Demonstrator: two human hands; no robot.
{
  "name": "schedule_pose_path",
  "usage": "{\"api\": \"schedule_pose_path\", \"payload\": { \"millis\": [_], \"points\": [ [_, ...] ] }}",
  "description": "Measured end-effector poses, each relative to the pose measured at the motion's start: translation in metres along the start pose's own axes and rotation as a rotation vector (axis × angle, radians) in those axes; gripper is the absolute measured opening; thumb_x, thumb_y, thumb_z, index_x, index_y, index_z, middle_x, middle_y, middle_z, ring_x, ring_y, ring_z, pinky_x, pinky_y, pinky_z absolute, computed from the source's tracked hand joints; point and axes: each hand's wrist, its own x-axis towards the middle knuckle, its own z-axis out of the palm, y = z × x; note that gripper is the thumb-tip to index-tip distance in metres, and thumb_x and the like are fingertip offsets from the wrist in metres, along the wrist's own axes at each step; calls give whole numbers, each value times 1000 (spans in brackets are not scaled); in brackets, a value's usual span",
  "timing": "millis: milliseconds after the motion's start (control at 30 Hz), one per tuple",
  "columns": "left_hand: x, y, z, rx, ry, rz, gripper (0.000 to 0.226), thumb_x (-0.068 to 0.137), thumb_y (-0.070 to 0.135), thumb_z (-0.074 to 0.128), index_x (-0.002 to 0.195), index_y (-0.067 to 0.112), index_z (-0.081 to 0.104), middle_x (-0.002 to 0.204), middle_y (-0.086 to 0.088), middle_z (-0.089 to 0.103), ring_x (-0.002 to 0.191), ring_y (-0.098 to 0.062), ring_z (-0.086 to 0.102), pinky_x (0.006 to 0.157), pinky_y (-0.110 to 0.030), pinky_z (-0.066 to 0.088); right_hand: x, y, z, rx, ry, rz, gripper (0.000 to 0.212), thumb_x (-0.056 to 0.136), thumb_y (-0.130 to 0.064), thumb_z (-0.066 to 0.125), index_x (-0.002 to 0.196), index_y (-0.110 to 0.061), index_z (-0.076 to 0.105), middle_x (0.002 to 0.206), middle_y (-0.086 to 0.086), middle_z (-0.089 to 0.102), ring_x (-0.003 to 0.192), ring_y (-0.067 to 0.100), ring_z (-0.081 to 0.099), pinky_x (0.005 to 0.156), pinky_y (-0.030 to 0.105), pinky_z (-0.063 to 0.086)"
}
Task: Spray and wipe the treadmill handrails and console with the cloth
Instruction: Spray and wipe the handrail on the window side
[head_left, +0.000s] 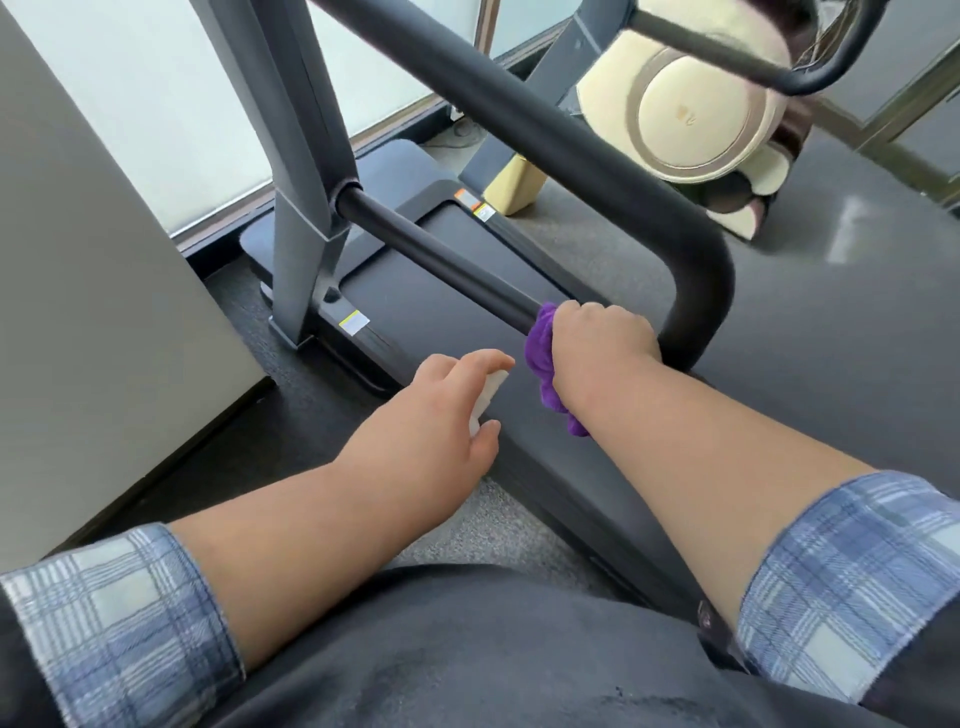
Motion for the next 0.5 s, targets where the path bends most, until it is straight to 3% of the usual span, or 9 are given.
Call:
{"api": "schedule_pose_path", "payload": {
  "millis": [67,267,400,500],
  "points": [
    [-6,11,5,16,4,2,52,93,37,54,131,52,23,131,11,40,88,-16,62,76,-33,52,-2,2,-3,-25,-77,-6,47,86,-19,71,128,-12,50,123,6,62,118,28,57,85,36,41],
    [-21,22,7,48,47,-30,50,94,37,53,132,52,24,132,12,39,86,-15,62,73,-31,51,0,-4,-2,-163,-201,-21,35,82,-15,74,115,-18,62,100,5,60,113,30,57,86,40,41],
    [-19,16,1,35,83,-54,51,93,36,54,133,50,25,131,11,40,81,-14,60,68,-29,47,8,-5,-4,-159,-296,-43,40,78,-18,80,111,-26,59,109,2,56,128,31,45,100,44,39],
    [-12,6,-4,22,86,-78,51,93,36,54,133,50,25,130,10,39,82,-15,61,70,-29,48,11,-9,-3,-53,-210,19,50,85,-22,72,132,-18,55,132,6,58,131,31,49,106,46,41]
  ]
}}
